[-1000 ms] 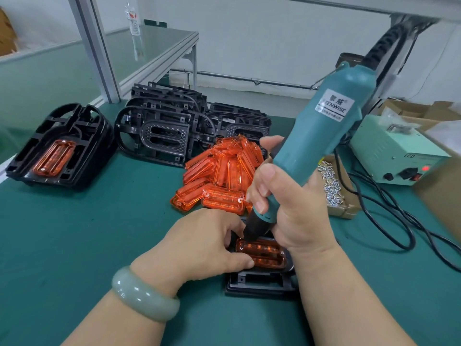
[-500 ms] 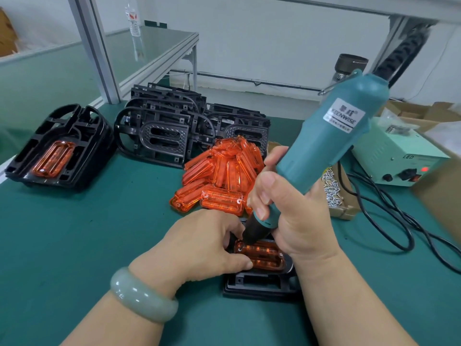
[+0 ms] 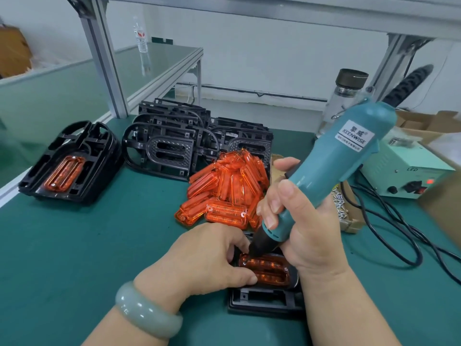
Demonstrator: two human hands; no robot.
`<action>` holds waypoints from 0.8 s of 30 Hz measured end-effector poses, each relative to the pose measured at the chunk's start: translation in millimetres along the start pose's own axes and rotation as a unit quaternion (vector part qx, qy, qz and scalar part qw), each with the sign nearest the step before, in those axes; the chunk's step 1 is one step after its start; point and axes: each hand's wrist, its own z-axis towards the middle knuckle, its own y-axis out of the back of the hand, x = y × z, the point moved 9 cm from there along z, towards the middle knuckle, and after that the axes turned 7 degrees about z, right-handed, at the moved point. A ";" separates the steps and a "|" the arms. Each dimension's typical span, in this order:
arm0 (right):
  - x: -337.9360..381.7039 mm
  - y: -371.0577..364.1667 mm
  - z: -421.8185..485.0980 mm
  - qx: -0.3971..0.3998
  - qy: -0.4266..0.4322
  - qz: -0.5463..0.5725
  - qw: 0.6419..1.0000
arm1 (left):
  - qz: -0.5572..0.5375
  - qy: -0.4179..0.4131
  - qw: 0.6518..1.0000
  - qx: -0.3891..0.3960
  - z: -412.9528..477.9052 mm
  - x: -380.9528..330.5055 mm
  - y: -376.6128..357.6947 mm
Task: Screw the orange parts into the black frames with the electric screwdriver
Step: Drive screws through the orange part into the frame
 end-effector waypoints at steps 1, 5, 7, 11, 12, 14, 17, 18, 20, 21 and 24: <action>0.1 0.3 -0.6 -0.001 -0.001 0.000 1.000 | 0.001 0.000 1.000 0.002 -0.1 0.1 -0.2; 2.4 -0.6 -1.4 -0.002 -0.001 -0.009 1.000 | -0.004 -0.003 1.000 0.006 0.0 -0.5 -0.1; 3.5 -0.1 -1.7 -0.006 -0.003 -0.010 1.000 | -0.008 -0.004 1.000 0.009 0.0 -0.1 -0.7; 7.4 -0.6 -0.1 -0.005 0.002 -0.003 1.000 | -0.002 -0.004 1.000 0.011 0.0 1.9 -2.9; 10.9 -2.0 1.7 -0.002 0.009 0.012 1.000 | -0.001 -0.003 1.000 0.009 0.3 2.4 -3.2; 20.8 -0.6 6.2 -0.003 0.030 0.047 0.998 | -0.004 0.003 1.000 0.004 1.6 4.7 -4.1; 31.5 10.1 9.0 -0.022 0.045 0.067 0.997 | -0.021 0.001 1.000 0.001 2.3 7.8 -5.6; 32.0 15.4 8.4 -0.033 0.042 0.076 0.996 | -0.033 -0.001 0.999 0.000 2.0 8.4 -5.4; 30.5 26.3 6.5 -0.056 0.039 0.095 0.993 | -0.065 -0.009 0.998 -0.009 2.2 9.0 -4.3; 30.2 32.0 5.2 -0.070 0.040 0.095 0.992 | -0.076 -0.016 0.997 -0.012 2.2 8.6 -3.8; 32.4 42.6 2.1 -0.097 0.048 0.097 0.989 | -0.093 -0.032 0.995 -0.014 0.1 5.0 -2.7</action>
